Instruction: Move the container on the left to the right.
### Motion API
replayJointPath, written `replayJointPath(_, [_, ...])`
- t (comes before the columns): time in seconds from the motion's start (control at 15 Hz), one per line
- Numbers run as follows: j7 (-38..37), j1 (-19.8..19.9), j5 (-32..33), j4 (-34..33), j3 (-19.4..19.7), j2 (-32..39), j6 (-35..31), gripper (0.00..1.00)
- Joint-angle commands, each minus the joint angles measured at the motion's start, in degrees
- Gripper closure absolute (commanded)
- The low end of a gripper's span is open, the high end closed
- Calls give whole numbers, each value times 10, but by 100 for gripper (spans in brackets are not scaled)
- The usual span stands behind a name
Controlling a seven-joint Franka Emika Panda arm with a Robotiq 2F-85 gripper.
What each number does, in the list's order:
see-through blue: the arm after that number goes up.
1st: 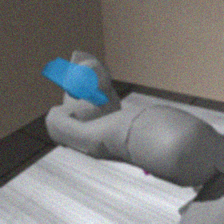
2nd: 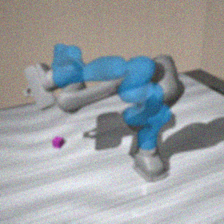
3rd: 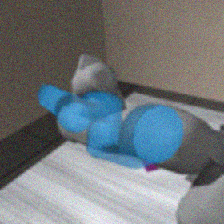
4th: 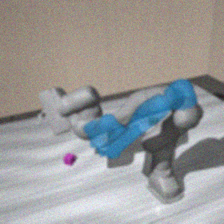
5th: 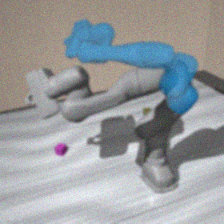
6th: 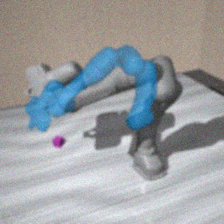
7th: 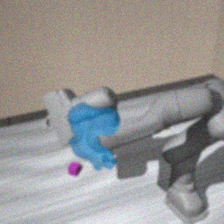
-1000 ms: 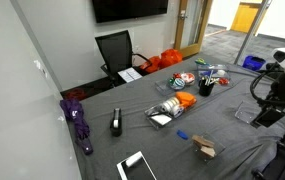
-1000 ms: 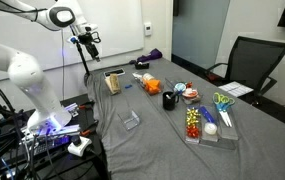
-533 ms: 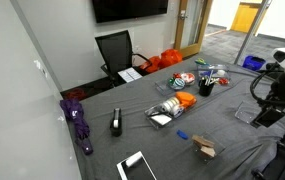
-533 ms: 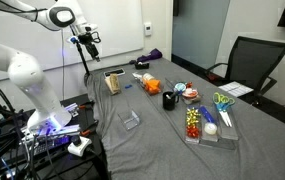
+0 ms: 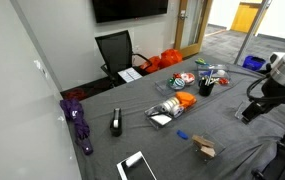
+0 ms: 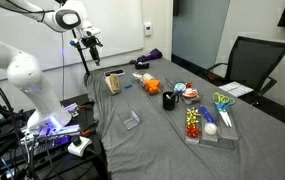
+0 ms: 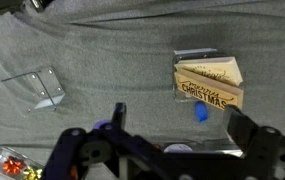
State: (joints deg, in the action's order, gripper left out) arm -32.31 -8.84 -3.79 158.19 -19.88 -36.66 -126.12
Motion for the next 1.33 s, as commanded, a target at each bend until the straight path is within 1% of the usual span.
replayJointPath(0.0, [-77,49,-2,-49,-3,86,-11,0])
replayJointPath(0.13, [-123,61,-6,-71,6,116,-10,0])
replayJointPath(0.27, [-164,65,-17,-90,20,138,-13,0])
replayJointPath(0.47, [-217,58,-47,-111,42,154,-19,0])
replayJointPath(0.73, [-276,57,-78,-138,57,170,-31,0])
replayJointPath(0.93, [-318,58,-86,-159,65,183,-32,0])
replayJointPath(1.27, [-403,62,-73,-197,68,226,-49,0])
